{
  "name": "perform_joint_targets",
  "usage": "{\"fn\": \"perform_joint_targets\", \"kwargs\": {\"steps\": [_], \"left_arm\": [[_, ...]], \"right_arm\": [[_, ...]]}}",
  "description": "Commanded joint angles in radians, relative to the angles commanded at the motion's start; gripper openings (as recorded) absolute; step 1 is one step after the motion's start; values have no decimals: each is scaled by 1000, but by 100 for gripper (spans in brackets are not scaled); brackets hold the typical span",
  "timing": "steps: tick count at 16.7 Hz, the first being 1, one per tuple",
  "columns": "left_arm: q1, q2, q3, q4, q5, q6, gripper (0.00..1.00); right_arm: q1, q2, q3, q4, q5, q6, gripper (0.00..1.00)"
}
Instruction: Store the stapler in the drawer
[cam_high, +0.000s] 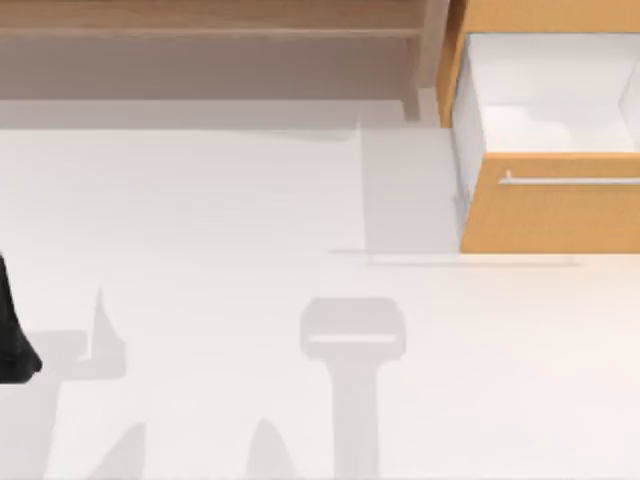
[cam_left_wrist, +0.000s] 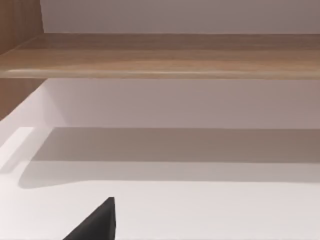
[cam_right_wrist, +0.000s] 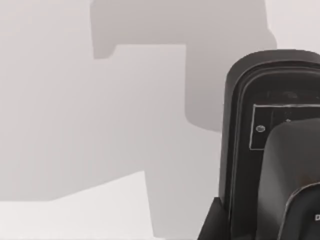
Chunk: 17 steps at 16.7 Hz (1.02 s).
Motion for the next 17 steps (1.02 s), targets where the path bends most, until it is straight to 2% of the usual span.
{"fn": "perform_joint_targets", "kwargs": {"steps": [5, 11, 14, 17], "left_arm": [[0, 0, 0, 0, 0, 0, 100], [0, 0, 0, 0, 0, 0, 100], [0, 0, 0, 0, 0, 0, 100], [0, 0, 0, 0, 0, 0, 100]], "right_arm": [[13, -8, 27, -2, -6, 6, 0], [151, -41, 324, -73, -45, -1, 0], [266, -19, 522, -144, -68, 97, 0], [399, 36, 696, -229, -91, 287, 0]]}}
